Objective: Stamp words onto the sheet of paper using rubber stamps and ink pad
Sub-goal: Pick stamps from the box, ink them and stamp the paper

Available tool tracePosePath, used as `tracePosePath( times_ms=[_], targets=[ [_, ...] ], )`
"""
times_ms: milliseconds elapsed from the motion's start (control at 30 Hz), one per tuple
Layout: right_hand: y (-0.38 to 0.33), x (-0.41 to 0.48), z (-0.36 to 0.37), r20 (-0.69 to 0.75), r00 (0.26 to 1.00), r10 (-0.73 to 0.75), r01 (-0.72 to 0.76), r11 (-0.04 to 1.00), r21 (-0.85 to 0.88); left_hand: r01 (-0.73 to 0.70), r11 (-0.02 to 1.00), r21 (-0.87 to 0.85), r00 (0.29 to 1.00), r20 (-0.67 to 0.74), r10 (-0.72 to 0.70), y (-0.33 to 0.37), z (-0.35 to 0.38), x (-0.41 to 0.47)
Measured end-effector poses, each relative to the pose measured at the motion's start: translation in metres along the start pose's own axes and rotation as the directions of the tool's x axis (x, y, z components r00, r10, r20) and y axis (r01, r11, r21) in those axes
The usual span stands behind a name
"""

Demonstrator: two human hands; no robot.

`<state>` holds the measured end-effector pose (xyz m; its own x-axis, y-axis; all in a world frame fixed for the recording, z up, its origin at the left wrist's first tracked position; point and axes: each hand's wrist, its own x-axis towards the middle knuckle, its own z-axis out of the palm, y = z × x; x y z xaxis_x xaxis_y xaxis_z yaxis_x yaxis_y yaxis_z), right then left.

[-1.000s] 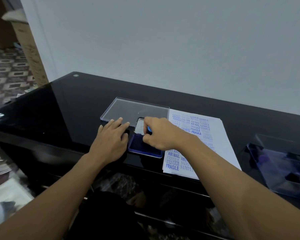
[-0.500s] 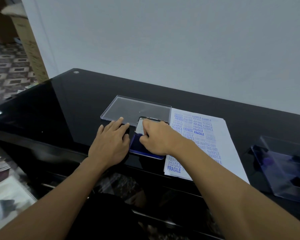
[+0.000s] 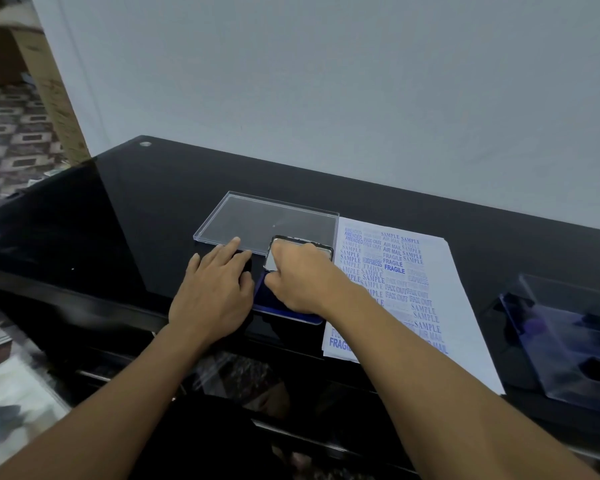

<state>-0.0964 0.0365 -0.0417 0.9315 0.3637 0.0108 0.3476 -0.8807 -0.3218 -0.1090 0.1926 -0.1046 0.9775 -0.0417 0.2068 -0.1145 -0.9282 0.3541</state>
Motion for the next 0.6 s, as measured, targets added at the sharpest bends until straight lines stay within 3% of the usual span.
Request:
tracePosePath(
  times_ms=[600],
  targets=[
    [0.0019, -0.0044, 0.0025, -0.030, 0.998, 0.062, -0.059, 0.993, 0.105, 0.000, 1.000, -0.023, 1.000, -0.018, 0.000, 0.0018, -0.0009, -0.0005]
  ],
)
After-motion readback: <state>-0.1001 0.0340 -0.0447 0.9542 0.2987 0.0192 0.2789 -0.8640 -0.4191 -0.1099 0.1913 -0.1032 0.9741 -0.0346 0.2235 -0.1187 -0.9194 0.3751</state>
